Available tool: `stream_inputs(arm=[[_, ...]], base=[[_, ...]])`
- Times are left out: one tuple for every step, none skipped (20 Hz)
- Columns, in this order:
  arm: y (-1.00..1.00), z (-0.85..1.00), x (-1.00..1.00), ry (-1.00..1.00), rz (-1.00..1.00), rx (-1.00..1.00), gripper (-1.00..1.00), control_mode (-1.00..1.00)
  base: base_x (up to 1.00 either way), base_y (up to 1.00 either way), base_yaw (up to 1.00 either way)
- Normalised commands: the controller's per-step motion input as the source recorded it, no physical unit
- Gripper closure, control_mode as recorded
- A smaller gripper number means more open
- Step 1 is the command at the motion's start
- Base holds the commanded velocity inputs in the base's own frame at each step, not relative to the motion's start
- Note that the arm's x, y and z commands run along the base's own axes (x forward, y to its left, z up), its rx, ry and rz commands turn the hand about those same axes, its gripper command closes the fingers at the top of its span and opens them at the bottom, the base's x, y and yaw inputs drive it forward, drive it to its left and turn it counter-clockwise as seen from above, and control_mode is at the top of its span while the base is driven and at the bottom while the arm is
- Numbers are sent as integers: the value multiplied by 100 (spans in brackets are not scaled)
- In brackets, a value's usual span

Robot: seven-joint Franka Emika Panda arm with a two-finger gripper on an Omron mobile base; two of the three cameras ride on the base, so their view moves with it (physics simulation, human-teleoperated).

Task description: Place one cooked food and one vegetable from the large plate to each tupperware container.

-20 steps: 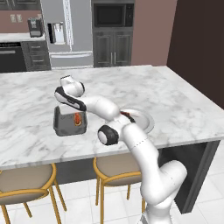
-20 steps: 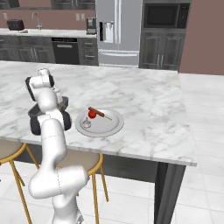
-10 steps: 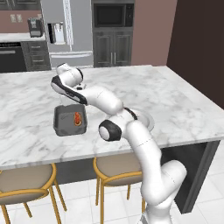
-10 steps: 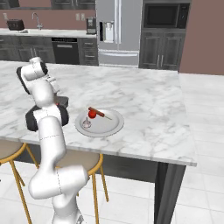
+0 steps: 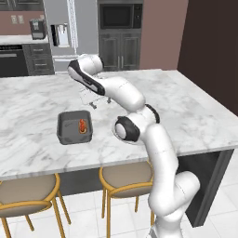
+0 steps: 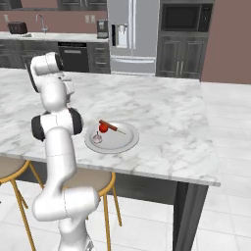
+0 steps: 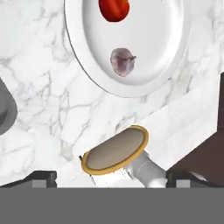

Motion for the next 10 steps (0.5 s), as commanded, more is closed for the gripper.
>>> stream_inputs(arm=[[-91,0,-50,48,-29,0,-100,-100],[-82,0,-36,50,-27,-1,-100,-100],[-85,9,-49,45,-25,0,-100,-100],[-72,44,-57,21,-20,5,-100,-100],[-57,44,-45,0,-14,14,-100,-100],[-34,8,-22,-20,-8,25,-100,-100],[-33,-9,-1,-43,-6,35,-100,-100],[-59,-19,0,-47,0,39,-100,-100],[-44,-26,0,-59,0,25,-100,-100],[-35,-47,0,-54,0,23,-100,-100]], base=[[0,0,0],[0,0,0],[0,0,0],[0,0,0],[0,0,0],[0,0,0],[0,0,0],[0,0,0],[0,0,0],[0,0,0]])
